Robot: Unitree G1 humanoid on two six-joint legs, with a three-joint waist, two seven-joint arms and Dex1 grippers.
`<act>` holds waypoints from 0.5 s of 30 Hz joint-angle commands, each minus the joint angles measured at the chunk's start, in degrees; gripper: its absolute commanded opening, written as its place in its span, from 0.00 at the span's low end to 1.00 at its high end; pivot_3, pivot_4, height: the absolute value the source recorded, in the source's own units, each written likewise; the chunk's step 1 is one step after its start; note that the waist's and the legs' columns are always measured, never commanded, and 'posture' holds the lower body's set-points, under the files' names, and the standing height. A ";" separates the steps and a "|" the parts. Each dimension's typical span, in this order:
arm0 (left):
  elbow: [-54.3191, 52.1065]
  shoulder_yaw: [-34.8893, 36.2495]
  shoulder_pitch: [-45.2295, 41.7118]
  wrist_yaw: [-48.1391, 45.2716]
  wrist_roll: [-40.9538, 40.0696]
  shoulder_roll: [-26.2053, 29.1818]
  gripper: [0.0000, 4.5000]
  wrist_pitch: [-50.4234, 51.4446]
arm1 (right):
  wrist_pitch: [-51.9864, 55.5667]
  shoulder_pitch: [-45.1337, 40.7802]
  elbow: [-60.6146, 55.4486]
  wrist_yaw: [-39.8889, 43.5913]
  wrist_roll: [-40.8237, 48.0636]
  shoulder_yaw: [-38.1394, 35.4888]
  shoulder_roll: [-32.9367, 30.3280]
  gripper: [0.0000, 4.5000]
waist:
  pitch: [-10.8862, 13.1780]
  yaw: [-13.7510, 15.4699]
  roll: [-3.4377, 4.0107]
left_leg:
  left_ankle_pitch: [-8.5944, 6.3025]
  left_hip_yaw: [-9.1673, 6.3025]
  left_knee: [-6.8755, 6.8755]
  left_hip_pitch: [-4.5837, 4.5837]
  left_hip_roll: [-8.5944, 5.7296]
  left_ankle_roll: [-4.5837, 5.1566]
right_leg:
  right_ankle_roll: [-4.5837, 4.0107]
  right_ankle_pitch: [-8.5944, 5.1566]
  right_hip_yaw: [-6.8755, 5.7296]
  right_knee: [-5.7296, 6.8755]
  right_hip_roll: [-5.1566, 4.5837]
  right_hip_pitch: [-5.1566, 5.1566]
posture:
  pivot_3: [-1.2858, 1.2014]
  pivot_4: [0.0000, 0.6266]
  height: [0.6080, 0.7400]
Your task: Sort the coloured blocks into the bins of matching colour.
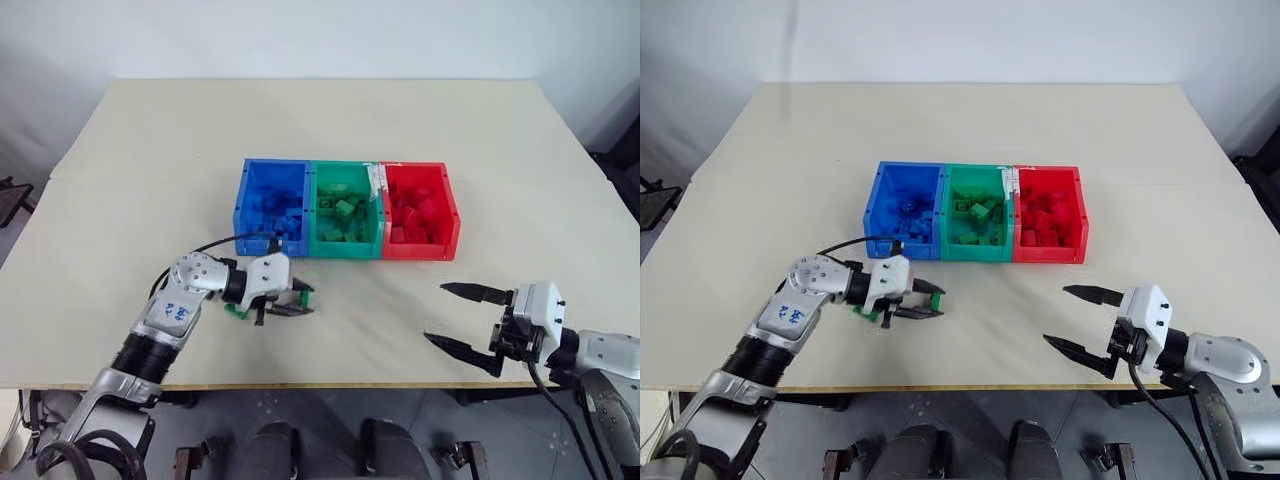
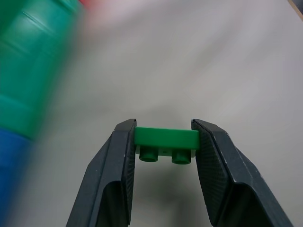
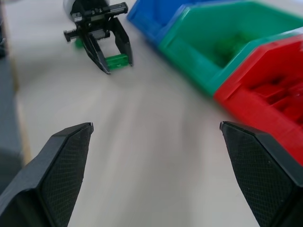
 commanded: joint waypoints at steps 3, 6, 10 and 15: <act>9.38 3.29 -11.90 11.27 2.02 -7.63 0.32 -4.17 | -1.15 -0.60 0.60 -8.31 1.81 -6.30 4.63 1.00 | -0.02 0.29 -0.02 | 0.00 0.02 -0.02 0.02 -0.11 0.01 | 0.02 0.01 0.00 -0.01 0.01 0.01 | 0.52 0.24 1.00; 16.32 3.52 -15.65 13.78 3.37 -9.91 0.32 -6.78 | -1.90 -0.30 0.26 -9.50 1.18 -6.62 5.62 1.00 | -0.02 0.19 -0.01 | 0.00 0.10 -0.10 0.02 -0.23 0.01 | 0.03 0.02 0.01 -0.06 0.06 -0.01 | 0.52 0.24 1.00; 24.25 5.20 -19.20 14.63 1.85 -12.32 0.49 -6.58 | -2.98 0.11 -0.39 -10.17 -0.04 -5.62 5.75 1.00 | -0.01 -0.56 -0.02 | 0.01 0.28 -0.19 0.02 -0.17 0.00 | 0.03 0.02 0.02 -0.08 0.15 -0.11 | 0.52 0.24 1.00; 23.64 6.34 -19.05 11.81 0.61 -11.80 0.83 -8.03 | -3.02 -0.23 -1.14 -9.53 -0.67 -4.21 4.83 1.00 | -0.01 -0.56 -0.02 | 0.01 0.44 -0.18 0.02 -0.13 0.00 | 0.03 0.02 0.05 -0.07 0.14 -0.13 | 0.52 0.24 1.00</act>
